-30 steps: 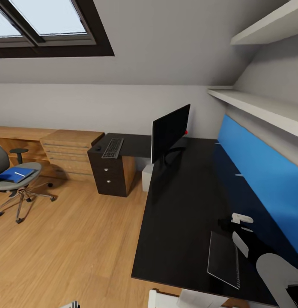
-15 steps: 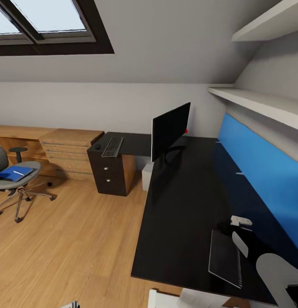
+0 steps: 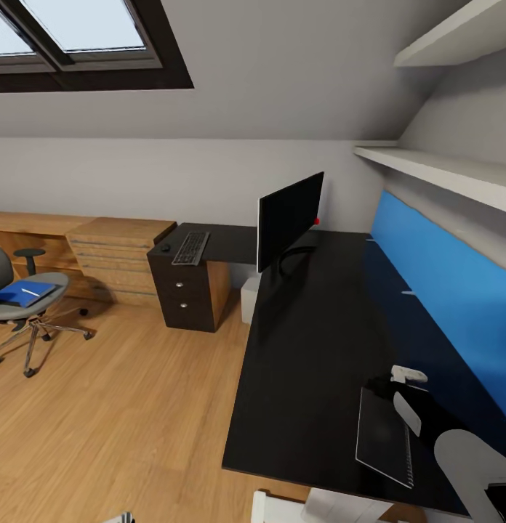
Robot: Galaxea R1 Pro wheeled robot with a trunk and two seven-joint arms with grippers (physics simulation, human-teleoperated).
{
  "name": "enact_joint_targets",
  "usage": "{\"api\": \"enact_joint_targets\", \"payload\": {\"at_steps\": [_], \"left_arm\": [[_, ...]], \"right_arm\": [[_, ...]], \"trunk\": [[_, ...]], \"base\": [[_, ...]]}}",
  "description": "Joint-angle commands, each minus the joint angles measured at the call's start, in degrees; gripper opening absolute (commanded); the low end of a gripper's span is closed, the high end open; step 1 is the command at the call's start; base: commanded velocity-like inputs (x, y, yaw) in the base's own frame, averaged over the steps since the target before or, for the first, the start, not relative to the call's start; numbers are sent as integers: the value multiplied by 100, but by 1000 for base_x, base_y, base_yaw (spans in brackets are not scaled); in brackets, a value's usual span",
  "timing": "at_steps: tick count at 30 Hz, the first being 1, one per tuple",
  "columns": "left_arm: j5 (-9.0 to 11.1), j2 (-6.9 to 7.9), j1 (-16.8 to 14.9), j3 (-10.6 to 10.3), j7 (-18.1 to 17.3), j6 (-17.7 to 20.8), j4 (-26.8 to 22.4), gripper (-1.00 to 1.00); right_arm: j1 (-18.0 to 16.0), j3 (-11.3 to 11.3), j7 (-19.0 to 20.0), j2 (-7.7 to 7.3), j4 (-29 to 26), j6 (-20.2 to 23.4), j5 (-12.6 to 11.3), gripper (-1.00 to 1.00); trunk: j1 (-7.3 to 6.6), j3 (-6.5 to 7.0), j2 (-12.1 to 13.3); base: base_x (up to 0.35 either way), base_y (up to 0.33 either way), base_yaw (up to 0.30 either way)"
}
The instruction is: In the bedroom, organize the workspace by keeping the computer under the desk, ensuring the monitor is on the desk, placing the keyboard on the desk next to the monitor, placing the mouse on the desk next to the keyboard, moving the folder from the swivel chair onto the desk next to the mouse, stacking the notebook on top of the folder with the pen on top of the notebook, and positioning the swivel chair next to the desk.
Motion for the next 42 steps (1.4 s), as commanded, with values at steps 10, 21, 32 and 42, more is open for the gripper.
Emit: {"api": "enact_joint_targets", "payload": {"at_steps": [10, 21, 32, 42], "left_arm": [[64, 9, -1, 12, 56, -34, 122, 100], [56, 9, -1, 200, 56, -36, 146, 100], [55, 9, -1, 207, 57, -43, 163, 100], [55, 9, -1, 208, 57, -35, 164, 100]], "right_arm": [[4, 74, -64, 0, 61, 113, -27, 100], [4, 78, -65, 3, 56, 281, -26, 100], [4, 79, -66, 3, 54, 284, -26, 100], [4, 74, -66, 3, 54, 275, -22, 100]], "trunk": [[1, -6, -2], [1, -6, -2], [1, -6, -2], [1, -6, -2]], "base": [[0, 0, 0], [-117, 0, 0], [-106, 0, 0], [-180, 0, 0]]}}
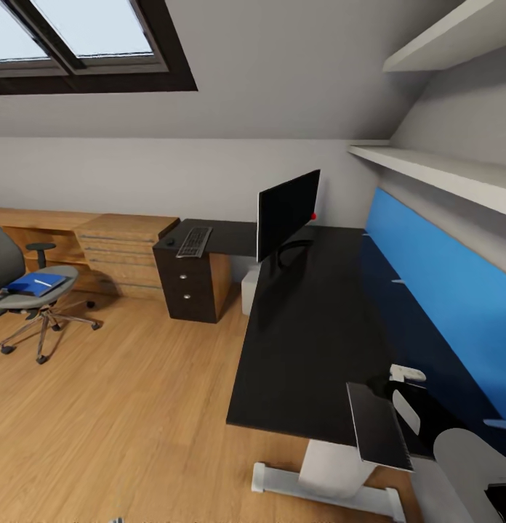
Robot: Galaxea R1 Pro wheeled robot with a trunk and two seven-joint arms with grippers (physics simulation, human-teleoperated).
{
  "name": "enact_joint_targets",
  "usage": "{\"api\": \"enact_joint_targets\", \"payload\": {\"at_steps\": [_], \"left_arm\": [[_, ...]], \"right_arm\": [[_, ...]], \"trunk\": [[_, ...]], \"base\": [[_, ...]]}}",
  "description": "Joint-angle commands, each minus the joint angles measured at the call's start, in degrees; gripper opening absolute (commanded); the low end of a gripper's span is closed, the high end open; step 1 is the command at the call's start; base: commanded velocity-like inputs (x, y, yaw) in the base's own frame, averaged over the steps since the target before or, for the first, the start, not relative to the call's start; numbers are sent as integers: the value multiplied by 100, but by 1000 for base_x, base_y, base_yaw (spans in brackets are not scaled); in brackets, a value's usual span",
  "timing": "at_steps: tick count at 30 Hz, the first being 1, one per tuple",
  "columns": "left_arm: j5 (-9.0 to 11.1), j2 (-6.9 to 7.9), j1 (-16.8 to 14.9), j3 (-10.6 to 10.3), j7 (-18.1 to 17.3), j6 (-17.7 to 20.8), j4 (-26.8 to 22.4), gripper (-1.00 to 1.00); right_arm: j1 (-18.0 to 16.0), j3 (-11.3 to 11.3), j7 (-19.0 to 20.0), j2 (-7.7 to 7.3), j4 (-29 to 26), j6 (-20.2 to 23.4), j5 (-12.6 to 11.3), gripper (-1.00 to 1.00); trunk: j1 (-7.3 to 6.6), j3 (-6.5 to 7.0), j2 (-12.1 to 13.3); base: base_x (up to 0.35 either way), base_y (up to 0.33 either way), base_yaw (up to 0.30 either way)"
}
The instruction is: In the bedroom, organize the workspace by keeping the computer under the desk, ensuring the monitor is on the desk, placing the keyboard on the desk next to the monitor, placing the mouse on the desk next to the keyboard, moving the folder from the swivel chair onto the desk next to the mouse, stacking the notebook on top of the folder with the pen on top of the notebook, and positioning the swivel chair next to the desk.
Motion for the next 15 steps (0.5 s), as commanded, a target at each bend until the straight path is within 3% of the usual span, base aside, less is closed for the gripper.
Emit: {"api": "enact_joint_targets", "payload": {"at_steps": [1, 15], "left_arm": [[53, 6, 1, -22, 29, -21, -7, 100], [53, 6, 1, -16, 29, -21, -7, 100]], "right_arm": [[3, 56, -38, -6, 160, 56, -41, 100], [3, 44, -38, -6, 144, 27, -37, 100]], "trunk": [[0, -6, -3], [0, -6, -3]], "base": [[-53, 0, 0], [-11, 0, 0]]}}
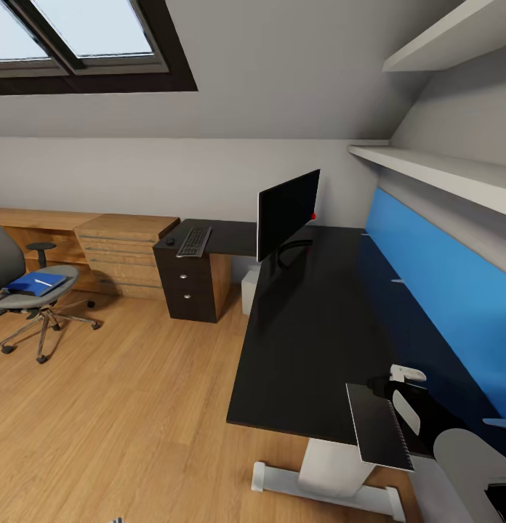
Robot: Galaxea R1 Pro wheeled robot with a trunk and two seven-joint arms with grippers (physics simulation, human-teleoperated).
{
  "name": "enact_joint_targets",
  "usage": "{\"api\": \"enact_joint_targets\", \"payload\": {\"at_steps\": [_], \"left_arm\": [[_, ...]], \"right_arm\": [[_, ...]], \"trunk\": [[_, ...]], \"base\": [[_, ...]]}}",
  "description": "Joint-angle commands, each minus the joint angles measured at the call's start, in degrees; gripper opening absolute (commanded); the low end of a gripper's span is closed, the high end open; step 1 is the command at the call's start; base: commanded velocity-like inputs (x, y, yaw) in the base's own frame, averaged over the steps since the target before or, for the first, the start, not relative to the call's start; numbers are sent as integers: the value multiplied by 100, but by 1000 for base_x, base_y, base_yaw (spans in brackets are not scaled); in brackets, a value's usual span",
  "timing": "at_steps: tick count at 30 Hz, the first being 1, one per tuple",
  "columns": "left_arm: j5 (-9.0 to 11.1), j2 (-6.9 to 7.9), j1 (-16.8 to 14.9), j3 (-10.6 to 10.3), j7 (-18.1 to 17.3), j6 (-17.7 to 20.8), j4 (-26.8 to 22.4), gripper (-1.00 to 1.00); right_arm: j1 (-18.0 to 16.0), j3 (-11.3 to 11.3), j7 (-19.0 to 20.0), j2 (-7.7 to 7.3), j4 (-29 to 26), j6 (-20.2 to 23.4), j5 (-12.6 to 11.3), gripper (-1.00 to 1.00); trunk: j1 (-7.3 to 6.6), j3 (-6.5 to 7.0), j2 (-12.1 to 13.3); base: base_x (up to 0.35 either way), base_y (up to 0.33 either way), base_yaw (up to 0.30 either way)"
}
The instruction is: In the bedroom, organize the workspace by keeping the computer under the desk, ensuring the monitor is on the desk, placing the keyboard on the desk next to the monitor, placing the mouse on the desk next to the keyboard, moving the folder from the swivel chair onto the desk next to the mouse, stacking the notebook on top of the folder with the pen on top of the notebook, and positioning the swivel chair next to the desk.
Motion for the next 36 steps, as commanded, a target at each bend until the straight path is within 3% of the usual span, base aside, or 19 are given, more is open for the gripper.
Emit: {"api": "enact_joint_targets", "payload": {"at_steps": [1, 9, 18, 36], "left_arm": [[53, 6, 0, -21, 28, -21, -7, 100], [53, 0, 0, -25, 28, -15, 48, 100], [48, -22, 0, -33, 35, -13, 321, 100], [36, -38, 0, -59, 29, 5, 480, 100]], "right_arm": [[4, 56, -36, -6, 126, 59, -43, 100], [4, 38, -26, -13, 96, -10, -48, 100], [4, 36, -19, -22, 26, -487, -57, 100], [23, 30, -37, -22, -483, -523, -66, 100]], "trunk": [[1, -6, -3], [1, -6, -3], [1, -6, -3], [1, -6, -3]], "base": [[-1, 0, 0], [0, 0, 0], [0, 0, 0], [0, 0, 0]]}}
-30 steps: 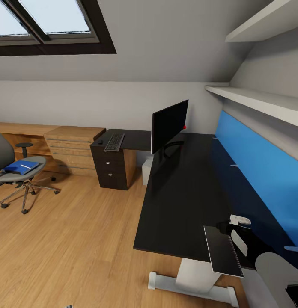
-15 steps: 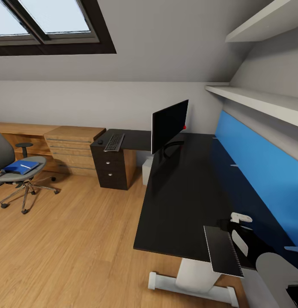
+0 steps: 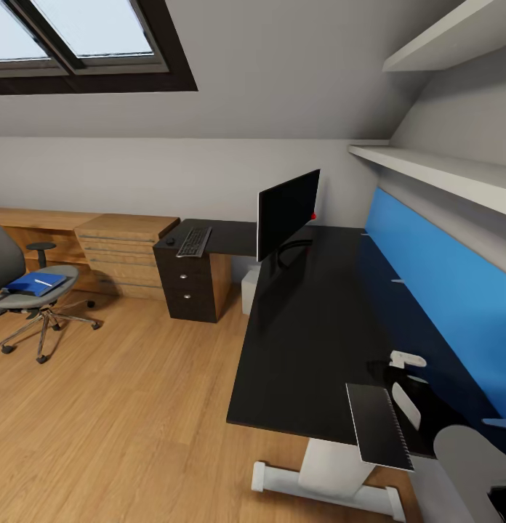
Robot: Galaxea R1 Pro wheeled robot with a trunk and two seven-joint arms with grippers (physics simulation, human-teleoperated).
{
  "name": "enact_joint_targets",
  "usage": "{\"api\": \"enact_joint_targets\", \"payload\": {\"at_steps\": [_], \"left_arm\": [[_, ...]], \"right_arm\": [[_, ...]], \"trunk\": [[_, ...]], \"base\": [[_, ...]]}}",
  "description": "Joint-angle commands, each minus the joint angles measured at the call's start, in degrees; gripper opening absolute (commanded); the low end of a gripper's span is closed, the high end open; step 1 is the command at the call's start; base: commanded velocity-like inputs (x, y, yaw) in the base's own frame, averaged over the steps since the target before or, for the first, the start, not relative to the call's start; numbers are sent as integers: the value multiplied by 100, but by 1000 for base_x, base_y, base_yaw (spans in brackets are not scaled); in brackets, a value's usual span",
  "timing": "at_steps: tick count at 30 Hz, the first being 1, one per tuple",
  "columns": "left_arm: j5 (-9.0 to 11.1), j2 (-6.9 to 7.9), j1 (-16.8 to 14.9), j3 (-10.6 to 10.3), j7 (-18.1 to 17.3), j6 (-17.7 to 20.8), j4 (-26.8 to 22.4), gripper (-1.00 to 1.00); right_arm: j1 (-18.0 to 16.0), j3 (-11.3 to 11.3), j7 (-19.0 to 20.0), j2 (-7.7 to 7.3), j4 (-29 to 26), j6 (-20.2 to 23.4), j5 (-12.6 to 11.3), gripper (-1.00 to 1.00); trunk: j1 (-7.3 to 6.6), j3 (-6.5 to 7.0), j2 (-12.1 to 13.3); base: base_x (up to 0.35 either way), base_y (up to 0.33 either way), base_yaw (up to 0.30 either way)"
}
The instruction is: In the bedroom, organize the workspace by keeping the computer under the desk, ensuring the monitor is on the desk, placing the keyboard on the desk next to the monitor, placing the mouse on the desk next to the keyboard, moving the folder from the swivel chair onto the desk next to the mouse, stacking the notebook on top of the folder with the pen on top of the notebook, and positioning the swivel chair next to the desk.
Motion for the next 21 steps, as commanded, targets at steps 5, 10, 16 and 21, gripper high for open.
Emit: {"api": "enact_joint_targets", "payload": {"at_steps": [5, 10, 16, 21], "left_arm": [[52, 6, 1, -27, 31, -21, 26, 100], [52, 6, 1, -28, 31, -21, 39, 100], [45, 3, 1, -28, 31, -34, 42, 100], [36, 4, 1, -28, 31, -44, 42, 100]], "right_arm": [[92, 41, -50, -11, -585, 207, -60, 100], [691, 9, -63, -12, -1891, 958, -177, 100], [1490, -268, -179, -2, -3397, 1808, -528, 100], [1823, -549, -296, -5, -4089, 2308, -1149, 100]], "trunk": [[1, -5, -3], [1, -5, -3], [1, -5, -3], [1, -5, -3]], "base": [[0, 0, 0], [0, 0, 0], [0, 0, 0], [0, 0, 0]]}}
